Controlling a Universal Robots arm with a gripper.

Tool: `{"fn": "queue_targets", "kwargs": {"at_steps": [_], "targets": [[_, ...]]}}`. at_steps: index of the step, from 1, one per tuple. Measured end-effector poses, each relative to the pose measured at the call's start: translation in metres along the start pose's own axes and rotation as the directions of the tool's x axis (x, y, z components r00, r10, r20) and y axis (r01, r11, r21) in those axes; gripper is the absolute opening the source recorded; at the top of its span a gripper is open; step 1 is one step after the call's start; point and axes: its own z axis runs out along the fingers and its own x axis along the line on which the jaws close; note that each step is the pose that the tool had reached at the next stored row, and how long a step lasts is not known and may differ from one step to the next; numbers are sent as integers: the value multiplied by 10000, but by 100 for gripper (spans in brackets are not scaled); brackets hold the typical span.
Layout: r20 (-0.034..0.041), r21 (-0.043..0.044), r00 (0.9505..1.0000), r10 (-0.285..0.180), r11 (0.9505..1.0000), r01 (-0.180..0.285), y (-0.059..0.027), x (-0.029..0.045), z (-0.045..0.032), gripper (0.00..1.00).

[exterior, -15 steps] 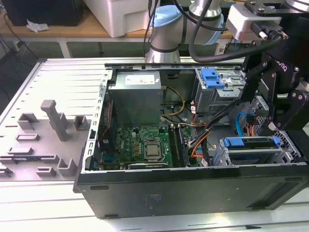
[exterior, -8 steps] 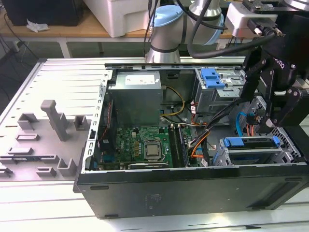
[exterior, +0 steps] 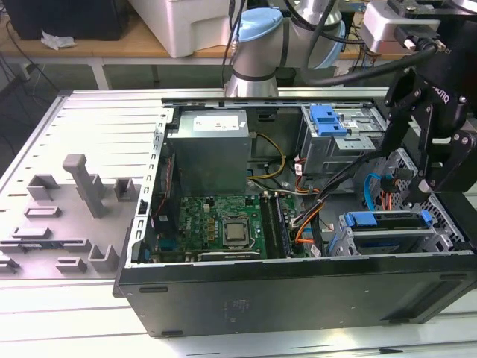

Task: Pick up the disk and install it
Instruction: 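Insert the first disk wire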

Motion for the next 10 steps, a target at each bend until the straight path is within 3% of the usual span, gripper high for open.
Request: {"fn": "queue_targets", "kwargs": {"at_steps": [2,10], "targets": [[-31,1,9999,150,9999,-150,-69,-45,2,86],[-46,-7,9994,354,9994,-354,-100,-185,5,86]]}}
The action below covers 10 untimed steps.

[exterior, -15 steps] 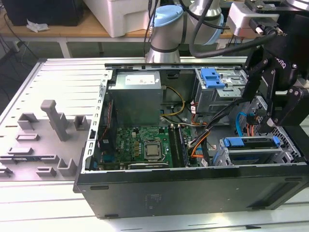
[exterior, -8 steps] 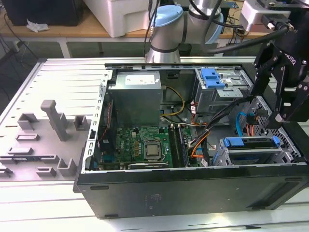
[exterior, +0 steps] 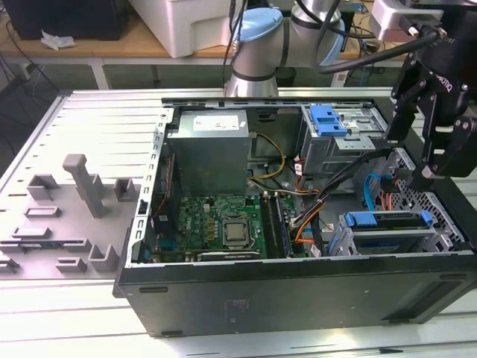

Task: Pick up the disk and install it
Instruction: 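Insert the first disk wire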

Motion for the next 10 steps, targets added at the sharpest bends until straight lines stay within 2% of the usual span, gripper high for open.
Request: {"fn": "queue_targets", "kwargs": {"at_steps": [10], "targets": [[-10,-47,9996,287,9996,-287,-92,-70,6,86]]}}
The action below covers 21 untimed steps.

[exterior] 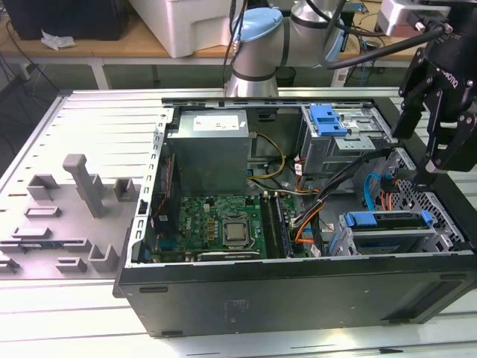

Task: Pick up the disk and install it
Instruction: 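Insert the first disk wire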

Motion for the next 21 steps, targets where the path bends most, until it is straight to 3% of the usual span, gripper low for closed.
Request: {"fn": "queue_targets", "kwargs": {"at_steps": [1,2,4,12,13,14,17,21], "targets": [[-1,-4,10000,17,10000,-17,-5,-10,1,85],[-3,-8,10000,31,10000,-31,-11,-18,1,72],[-5,-16,10000,49,10000,-49,-21,-29,2,59],[-14,-62,10000,91,9999,-91,-74,-69,6,58],[-16,-65,10000,96,9999,-96,-77,-77,7,51],[-17,-66,9999,100,9999,-100,-79,-83,8,51],[-23,-68,9999,112,9999,-112,-82,-108,9,33],[-27,-67,9998,191,9998,-191,-77,-154,13,33]]}}
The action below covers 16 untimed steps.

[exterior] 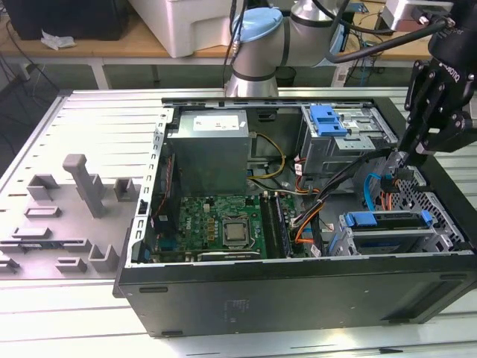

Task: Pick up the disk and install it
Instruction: 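Insert the first disk wire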

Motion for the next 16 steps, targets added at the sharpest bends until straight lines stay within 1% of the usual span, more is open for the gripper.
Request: {"fn": "queue_targets", "kwargs": {"at_steps": [2,4,6,8,9,10,11,12,14,15,16], "targets": [[-19,4,9998,195,9998,-195,-2,-11,11,33],[-62,9,9995,294,9996,-294,-9,-18,21,33],[-100,6,9991,412,9992,-412,-35,-47,43,33],[-189,21,9987,475,9989,-475,-47,-59,59,33],[-269,37,9983,511,9987,-510,-50,-62,66,33],[-392,62,9976,563,9984,-561,-54,-68,72,33],[-429,69,9973,590,9983,-587,-56,-75,74,33],[-443,71,9972,609,9981,-606,-54,-90,74,33],[-443,70,9971,623,9980,-621,-47,-155,78,33],[-450,72,9970,625,9980,-622,-34,-232,78,33],[-479,78,9969,624,9980,-621,-24,-293,82,33]]}}
